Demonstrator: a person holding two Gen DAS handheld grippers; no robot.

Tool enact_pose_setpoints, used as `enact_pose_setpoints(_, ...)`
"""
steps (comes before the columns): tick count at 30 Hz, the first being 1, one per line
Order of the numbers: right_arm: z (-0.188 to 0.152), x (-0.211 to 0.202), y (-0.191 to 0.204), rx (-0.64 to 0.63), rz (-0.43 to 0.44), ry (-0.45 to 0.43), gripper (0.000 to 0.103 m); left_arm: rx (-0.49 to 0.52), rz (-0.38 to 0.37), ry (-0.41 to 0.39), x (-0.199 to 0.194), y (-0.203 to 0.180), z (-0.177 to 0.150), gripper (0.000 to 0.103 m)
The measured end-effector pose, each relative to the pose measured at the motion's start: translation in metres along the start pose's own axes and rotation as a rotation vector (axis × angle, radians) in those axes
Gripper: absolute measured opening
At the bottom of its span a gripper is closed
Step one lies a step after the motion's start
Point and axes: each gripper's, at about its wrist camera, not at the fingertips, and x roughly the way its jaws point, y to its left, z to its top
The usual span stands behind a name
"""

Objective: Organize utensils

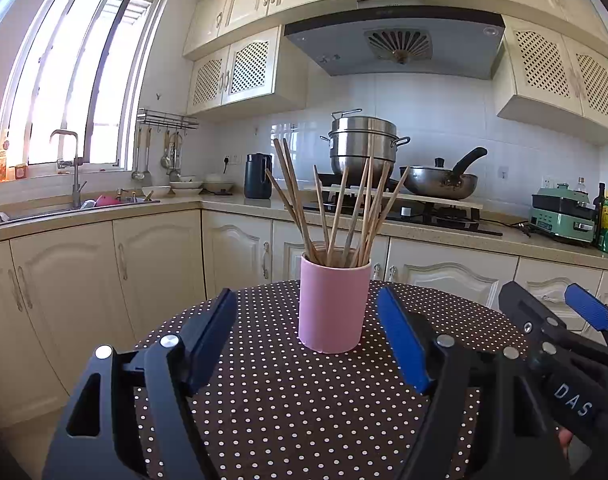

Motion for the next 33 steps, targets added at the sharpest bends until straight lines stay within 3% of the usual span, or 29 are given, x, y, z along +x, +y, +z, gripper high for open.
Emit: enact_pose_setpoints(33, -0.0029, 0.0014, 0.0021, 0.004, -0.002, 0.021, 0.095, -0.007, -0.002, 0.009, 0.0031, 0.0012, 0.0009, 0.074)
